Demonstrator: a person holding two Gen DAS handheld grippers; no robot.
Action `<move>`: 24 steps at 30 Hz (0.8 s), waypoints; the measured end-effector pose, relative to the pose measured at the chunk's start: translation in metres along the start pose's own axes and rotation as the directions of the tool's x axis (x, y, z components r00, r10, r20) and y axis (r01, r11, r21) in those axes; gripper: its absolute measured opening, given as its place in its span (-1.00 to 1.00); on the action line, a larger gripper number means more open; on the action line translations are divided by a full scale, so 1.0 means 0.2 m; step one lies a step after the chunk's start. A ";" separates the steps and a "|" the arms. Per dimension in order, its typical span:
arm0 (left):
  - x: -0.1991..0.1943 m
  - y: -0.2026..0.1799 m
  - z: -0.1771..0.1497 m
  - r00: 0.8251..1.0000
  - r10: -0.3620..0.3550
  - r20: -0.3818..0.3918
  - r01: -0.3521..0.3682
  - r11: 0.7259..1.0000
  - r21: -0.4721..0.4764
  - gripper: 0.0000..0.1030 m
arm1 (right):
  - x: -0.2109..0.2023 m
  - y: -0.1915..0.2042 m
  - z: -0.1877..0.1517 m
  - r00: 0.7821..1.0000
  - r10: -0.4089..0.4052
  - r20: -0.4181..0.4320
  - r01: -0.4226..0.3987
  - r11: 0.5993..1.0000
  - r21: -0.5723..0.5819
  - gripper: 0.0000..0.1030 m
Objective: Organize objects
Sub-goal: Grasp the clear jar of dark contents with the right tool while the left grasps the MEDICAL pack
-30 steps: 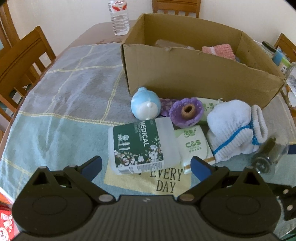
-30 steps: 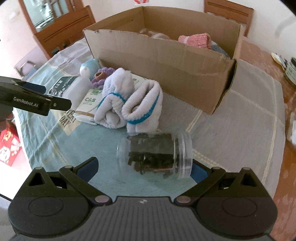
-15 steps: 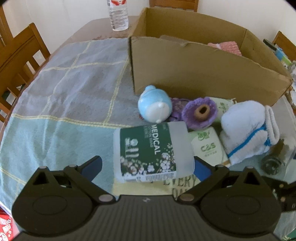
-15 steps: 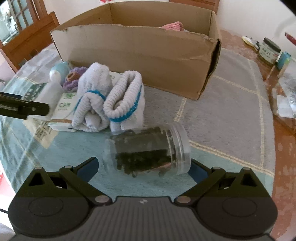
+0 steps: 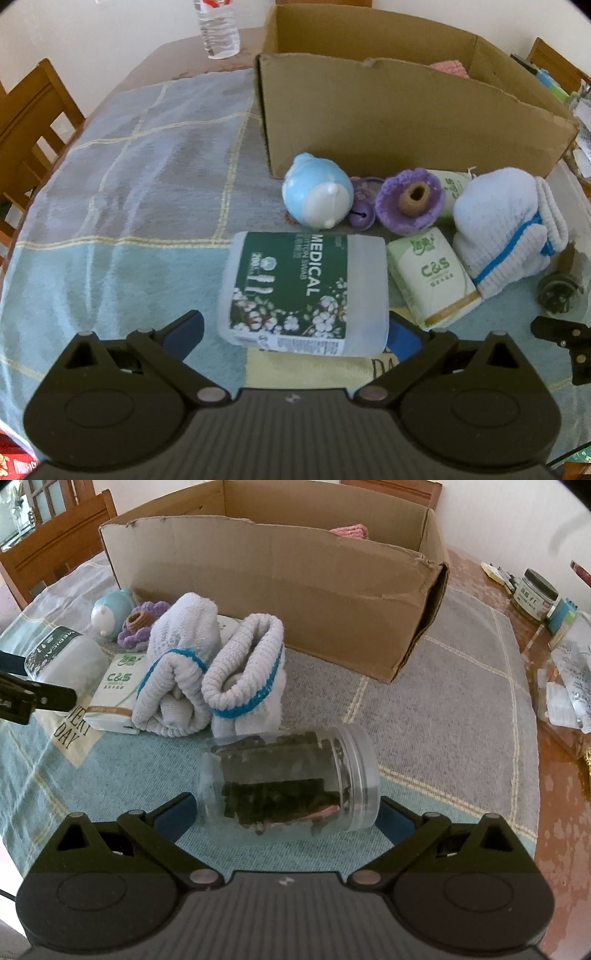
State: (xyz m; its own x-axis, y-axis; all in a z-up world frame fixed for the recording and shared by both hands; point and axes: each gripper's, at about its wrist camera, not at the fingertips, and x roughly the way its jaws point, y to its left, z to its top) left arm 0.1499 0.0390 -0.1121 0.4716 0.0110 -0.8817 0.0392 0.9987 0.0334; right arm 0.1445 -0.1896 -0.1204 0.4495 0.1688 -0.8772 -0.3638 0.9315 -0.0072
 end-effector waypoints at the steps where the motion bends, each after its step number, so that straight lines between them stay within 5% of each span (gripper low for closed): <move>1: 0.01 0.00 0.00 1.000 -0.001 -0.002 0.001 1.000 0.002 0.97 | 0.00 0.00 0.00 1.000 0.000 0.001 0.000 1.000 0.001 1.00; 24: 0.08 -0.01 0.05 1.000 -0.023 -0.006 0.023 1.000 -0.010 0.93 | 0.01 -0.03 0.00 1.000 -0.004 -0.005 0.004 1.000 0.001 1.00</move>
State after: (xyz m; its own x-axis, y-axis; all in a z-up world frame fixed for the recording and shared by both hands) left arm 0.1659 0.0376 -0.1226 0.4655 -0.0118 -0.8850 0.0415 0.9991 0.0085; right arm 0.1479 -0.1940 -0.1218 0.4469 0.1634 -0.8795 -0.3610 0.9325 -0.0102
